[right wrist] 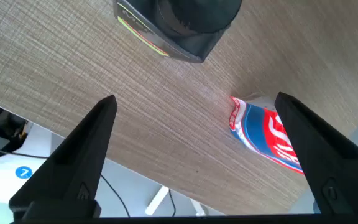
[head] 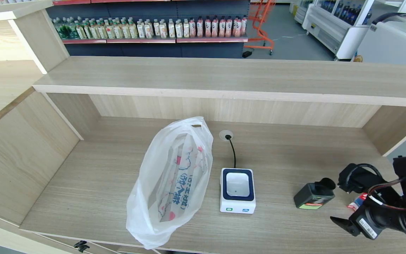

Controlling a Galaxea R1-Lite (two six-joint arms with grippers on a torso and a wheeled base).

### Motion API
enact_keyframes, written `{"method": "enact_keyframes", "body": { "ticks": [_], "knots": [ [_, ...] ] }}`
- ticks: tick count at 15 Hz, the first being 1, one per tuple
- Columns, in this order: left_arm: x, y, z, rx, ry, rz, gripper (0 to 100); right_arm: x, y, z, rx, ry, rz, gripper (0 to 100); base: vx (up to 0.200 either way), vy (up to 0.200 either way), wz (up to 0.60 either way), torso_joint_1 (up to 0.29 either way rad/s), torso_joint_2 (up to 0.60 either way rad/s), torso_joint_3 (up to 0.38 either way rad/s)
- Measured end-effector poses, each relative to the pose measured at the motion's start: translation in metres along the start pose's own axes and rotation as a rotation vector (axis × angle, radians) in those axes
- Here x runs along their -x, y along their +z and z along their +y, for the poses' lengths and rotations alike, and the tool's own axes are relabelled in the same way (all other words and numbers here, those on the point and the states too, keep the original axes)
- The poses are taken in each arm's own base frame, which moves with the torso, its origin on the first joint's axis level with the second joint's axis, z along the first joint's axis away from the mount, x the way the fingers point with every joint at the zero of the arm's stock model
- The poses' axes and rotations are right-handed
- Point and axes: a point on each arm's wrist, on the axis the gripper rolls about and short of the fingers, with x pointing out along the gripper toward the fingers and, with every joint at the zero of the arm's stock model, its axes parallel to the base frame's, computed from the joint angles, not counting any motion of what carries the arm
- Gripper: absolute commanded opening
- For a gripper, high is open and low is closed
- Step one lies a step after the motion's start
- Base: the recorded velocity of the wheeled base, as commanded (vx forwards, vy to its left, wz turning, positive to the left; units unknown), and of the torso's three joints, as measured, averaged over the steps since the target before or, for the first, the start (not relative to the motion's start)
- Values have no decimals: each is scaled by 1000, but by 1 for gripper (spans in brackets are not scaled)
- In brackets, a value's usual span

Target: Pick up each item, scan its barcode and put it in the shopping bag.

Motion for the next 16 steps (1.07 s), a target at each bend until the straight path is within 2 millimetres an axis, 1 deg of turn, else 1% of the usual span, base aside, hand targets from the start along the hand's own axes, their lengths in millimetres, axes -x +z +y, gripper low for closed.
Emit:
{"method": "enact_keyframes", "body": {
  "ticks": [3,8,13,16],
  "knots": [
    [0,0,0,0,0,0,100,-15,8,6,28,21,-23,100,0,0,0,0,0,0],
    [0,0,0,0,0,0,100,-33,23,16,64,44,-63,100,0,0,0,0,0,0],
    [0,0,0,0,0,0,100,-47,27,16,65,46,-66,100,0,0,0,0,0,0],
    [0,0,0,0,0,0,100,-51,28,19,66,93,-89,100,0,0,0,0,0,0]
  ]
}}
